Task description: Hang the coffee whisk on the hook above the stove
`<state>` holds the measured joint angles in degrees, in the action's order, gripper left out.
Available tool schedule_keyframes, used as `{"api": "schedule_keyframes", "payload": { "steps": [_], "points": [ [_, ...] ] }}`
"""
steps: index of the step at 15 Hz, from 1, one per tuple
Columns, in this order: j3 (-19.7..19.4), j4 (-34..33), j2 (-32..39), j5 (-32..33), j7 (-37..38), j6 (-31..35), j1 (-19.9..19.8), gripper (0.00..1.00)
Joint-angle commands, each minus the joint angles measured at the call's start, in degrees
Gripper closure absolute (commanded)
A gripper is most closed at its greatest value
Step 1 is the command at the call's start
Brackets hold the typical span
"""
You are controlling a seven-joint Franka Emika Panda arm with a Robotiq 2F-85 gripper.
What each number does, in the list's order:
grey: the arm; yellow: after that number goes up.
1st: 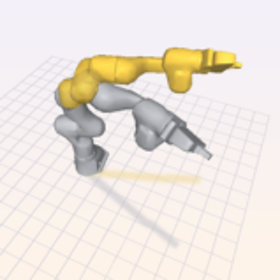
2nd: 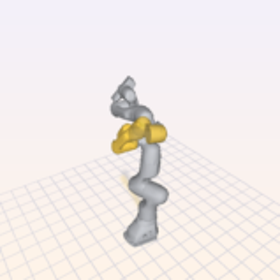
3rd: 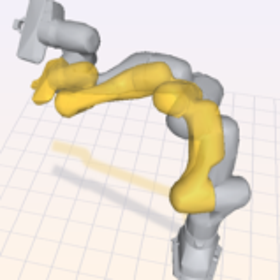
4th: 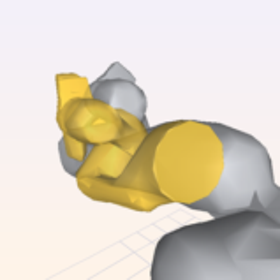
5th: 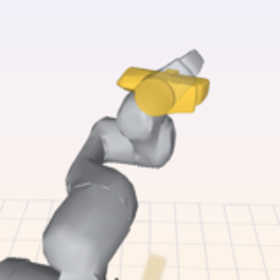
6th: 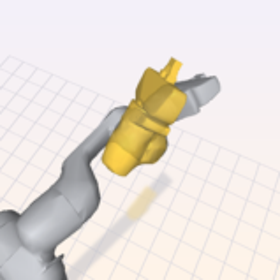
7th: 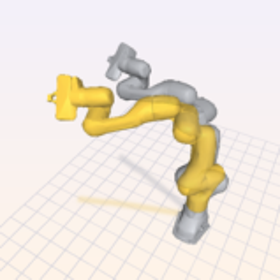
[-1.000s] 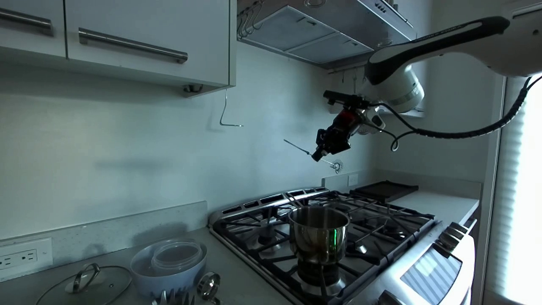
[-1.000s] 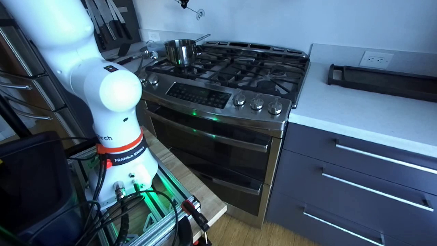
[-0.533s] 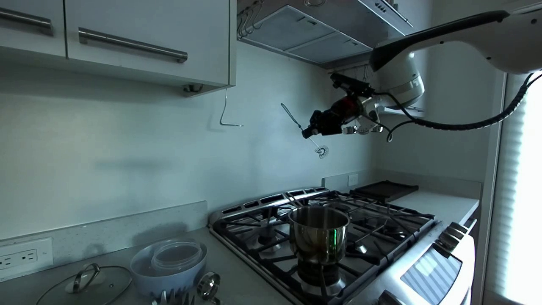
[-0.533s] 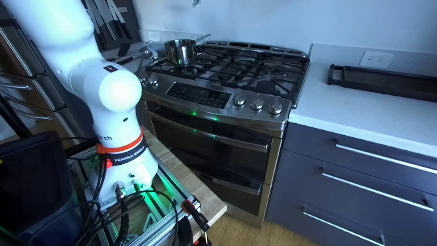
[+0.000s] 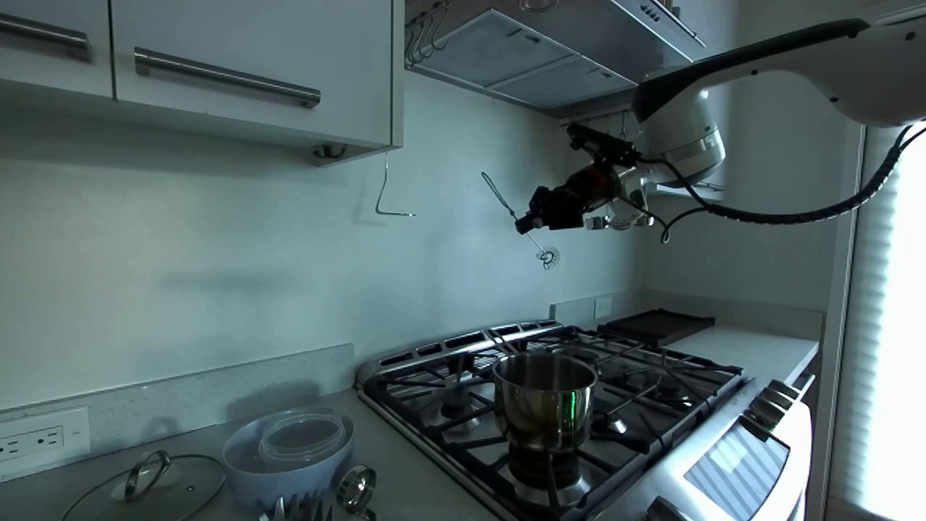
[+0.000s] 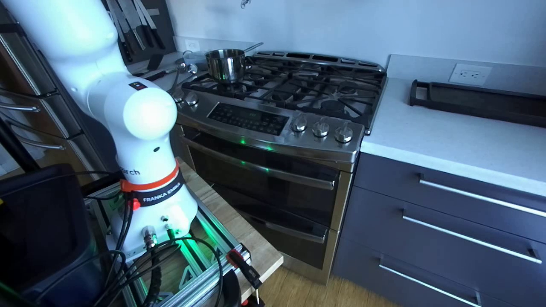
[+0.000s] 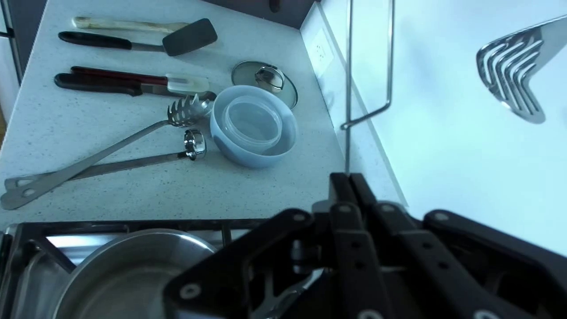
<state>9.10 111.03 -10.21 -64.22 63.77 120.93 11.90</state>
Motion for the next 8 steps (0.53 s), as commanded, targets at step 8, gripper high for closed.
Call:
{"api": "schedule_keyframes", "payload": {
  "steps": [8],
  "points": [
    [0.5, -6.4, 0.8, -16.9, -3.1, 5.8, -1.0, 0.99]
  ]
}}
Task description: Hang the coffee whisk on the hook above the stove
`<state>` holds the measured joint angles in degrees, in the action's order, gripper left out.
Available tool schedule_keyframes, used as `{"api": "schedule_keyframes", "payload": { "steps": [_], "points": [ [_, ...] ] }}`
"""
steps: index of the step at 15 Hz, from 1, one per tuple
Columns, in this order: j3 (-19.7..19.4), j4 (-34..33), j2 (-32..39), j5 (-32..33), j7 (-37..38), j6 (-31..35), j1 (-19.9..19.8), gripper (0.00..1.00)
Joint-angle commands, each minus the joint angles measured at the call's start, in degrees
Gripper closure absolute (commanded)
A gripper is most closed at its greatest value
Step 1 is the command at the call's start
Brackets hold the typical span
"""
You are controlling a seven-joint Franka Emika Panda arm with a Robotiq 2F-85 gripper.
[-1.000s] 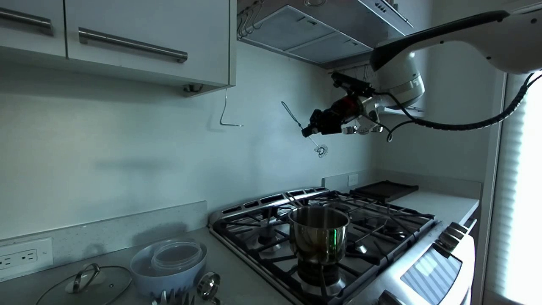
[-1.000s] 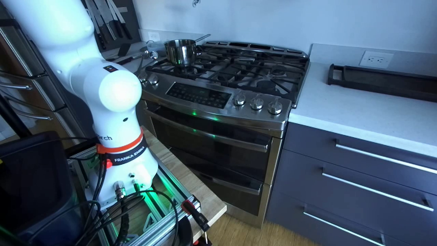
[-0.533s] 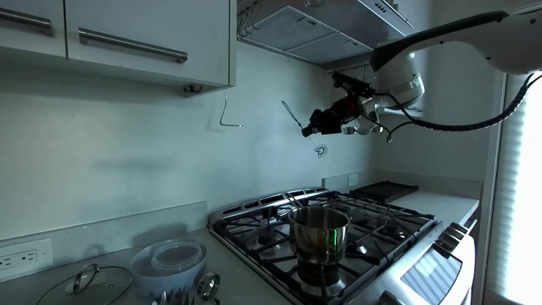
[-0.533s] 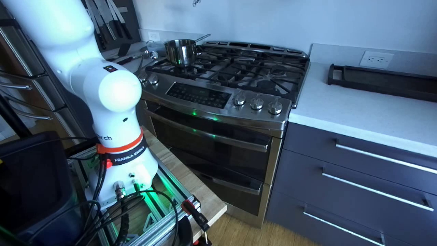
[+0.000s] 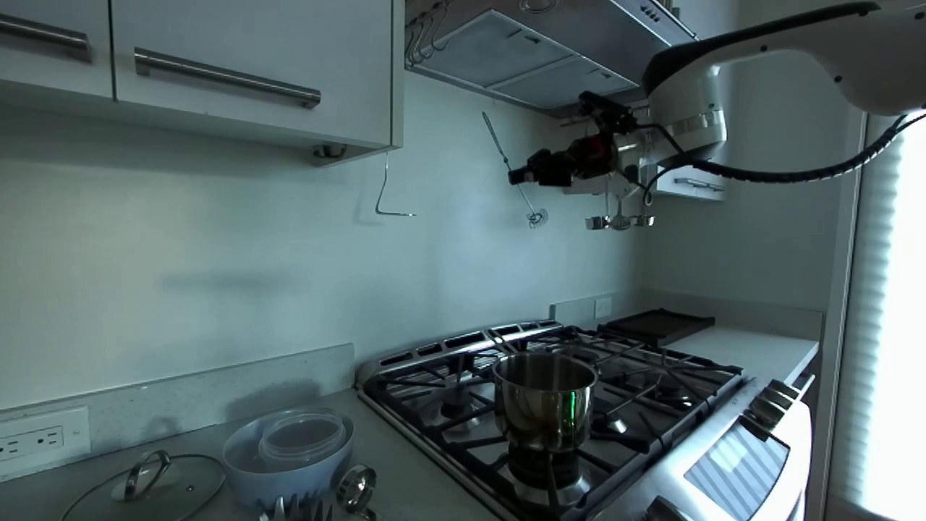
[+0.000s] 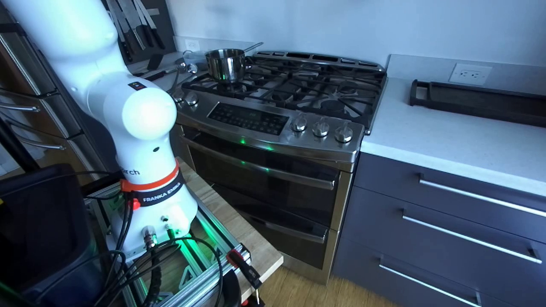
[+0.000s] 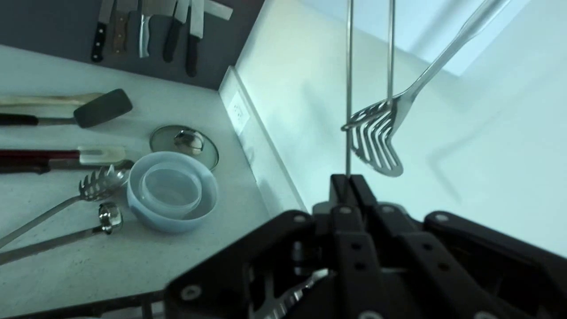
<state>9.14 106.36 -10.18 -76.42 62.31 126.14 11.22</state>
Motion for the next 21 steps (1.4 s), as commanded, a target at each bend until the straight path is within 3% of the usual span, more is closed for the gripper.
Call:
{"api": "schedule_keyframes", "payload": {
  "steps": [1, 13, 21],
  "points": [
    [0.5, -2.3, 1.0, -6.1, -2.2, 0.4, -0.3, 0.99],
    [2.1, -12.2, 7.4, -12.5, -0.9, 0.1, 0.4, 0.99],
    [3.8, -17.1, 10.4, -12.5, 1.2, 0.8, 1.5, 0.99]
  ]
}}
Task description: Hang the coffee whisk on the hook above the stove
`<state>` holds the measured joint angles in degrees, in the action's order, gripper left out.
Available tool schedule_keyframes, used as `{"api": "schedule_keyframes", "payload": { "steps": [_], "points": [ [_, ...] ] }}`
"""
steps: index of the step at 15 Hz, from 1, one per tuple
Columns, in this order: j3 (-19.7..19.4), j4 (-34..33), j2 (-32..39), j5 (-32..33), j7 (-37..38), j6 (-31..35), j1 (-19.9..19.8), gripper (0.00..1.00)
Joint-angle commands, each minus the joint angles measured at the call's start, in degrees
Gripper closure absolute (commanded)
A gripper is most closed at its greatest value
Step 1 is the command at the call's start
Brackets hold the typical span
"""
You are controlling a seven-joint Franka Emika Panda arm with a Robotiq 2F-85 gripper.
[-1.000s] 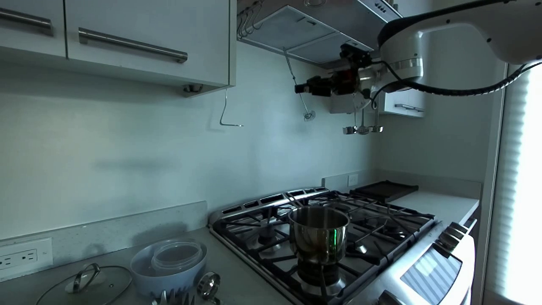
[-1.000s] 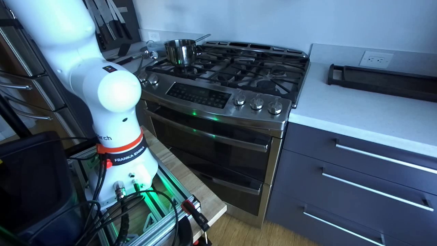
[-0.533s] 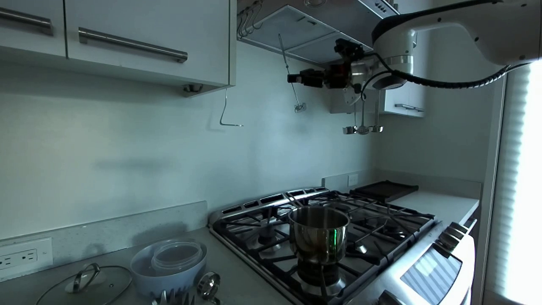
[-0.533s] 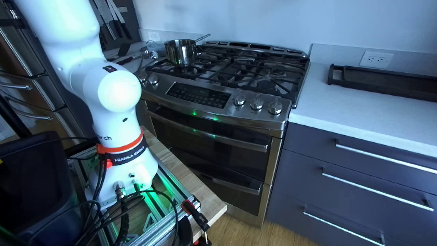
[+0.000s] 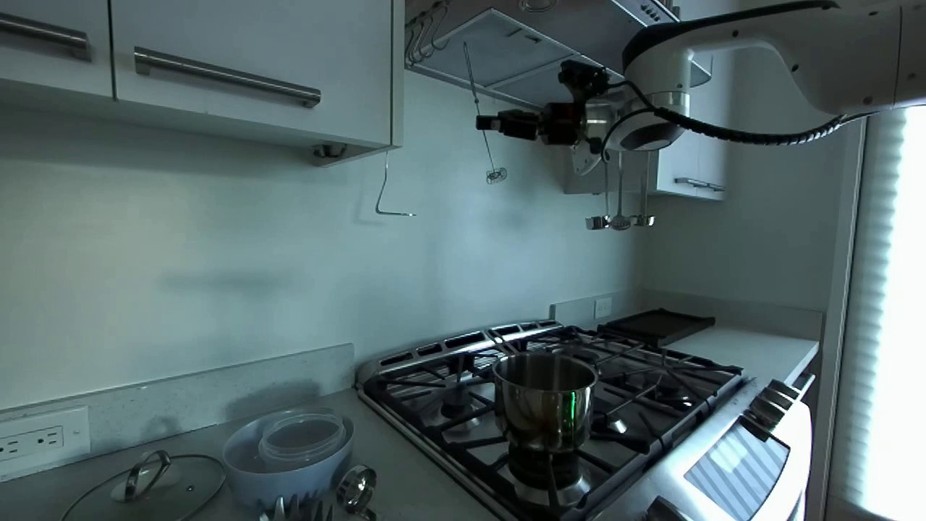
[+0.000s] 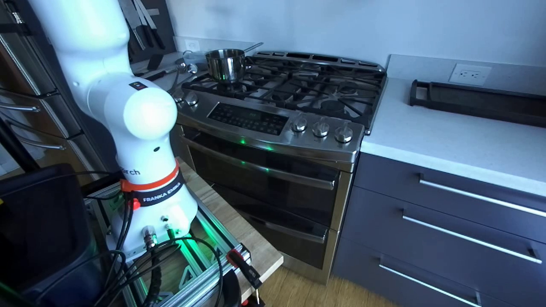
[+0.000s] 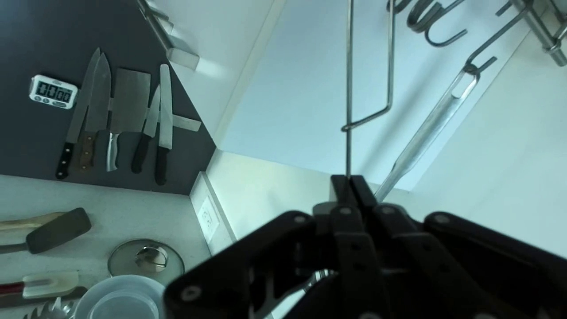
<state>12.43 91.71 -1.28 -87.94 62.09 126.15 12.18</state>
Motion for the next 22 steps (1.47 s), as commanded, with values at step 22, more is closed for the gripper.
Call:
{"api": "schedule_keyframes", "payload": {
  "steps": [22],
  "points": [
    [1.6, -10.7, 8.5, 0.7, 9.1, 0.3, 2.7, 0.99]
  ]
}}
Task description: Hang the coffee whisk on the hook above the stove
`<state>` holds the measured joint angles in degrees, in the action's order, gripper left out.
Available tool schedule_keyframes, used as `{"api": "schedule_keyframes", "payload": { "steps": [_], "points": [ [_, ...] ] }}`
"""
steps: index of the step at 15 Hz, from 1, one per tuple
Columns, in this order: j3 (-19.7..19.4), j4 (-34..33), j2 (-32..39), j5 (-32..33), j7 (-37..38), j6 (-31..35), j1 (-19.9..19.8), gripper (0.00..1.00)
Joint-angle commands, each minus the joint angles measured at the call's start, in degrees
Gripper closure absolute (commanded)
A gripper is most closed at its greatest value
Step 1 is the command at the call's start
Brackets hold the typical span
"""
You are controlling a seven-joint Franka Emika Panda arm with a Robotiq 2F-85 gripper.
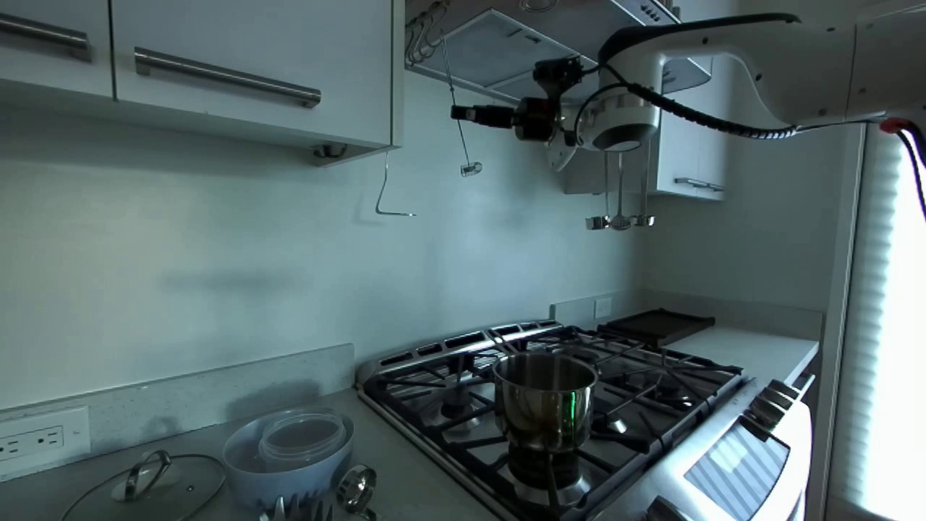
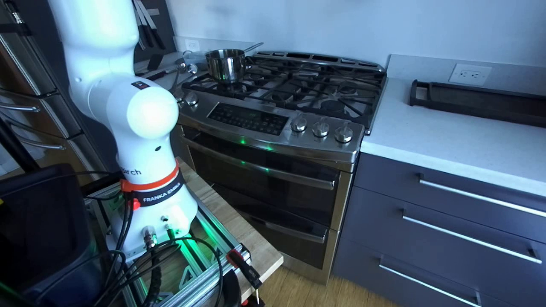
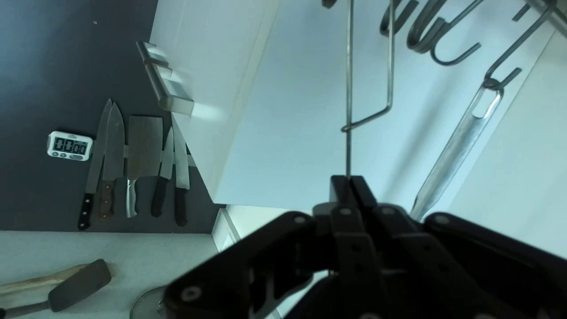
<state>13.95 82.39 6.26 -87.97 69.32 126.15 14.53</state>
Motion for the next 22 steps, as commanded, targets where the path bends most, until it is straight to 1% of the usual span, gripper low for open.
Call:
{"api": "schedule_keyframes", "payload": {
  "steps": [1, 19, 22],
  "points": [
    [0.0, -1.3, 0.8, 0.8, 1.8, 0.4, 0.3, 0.99],
    [-0.5, -0.3, -0.9, -1.1, -0.2, -0.3, -0.8, 0.99],
    [-0.6, -0.1, -1.1, -1.3, -0.5, -1.4, -1.1, 0.99]
  ]
}}
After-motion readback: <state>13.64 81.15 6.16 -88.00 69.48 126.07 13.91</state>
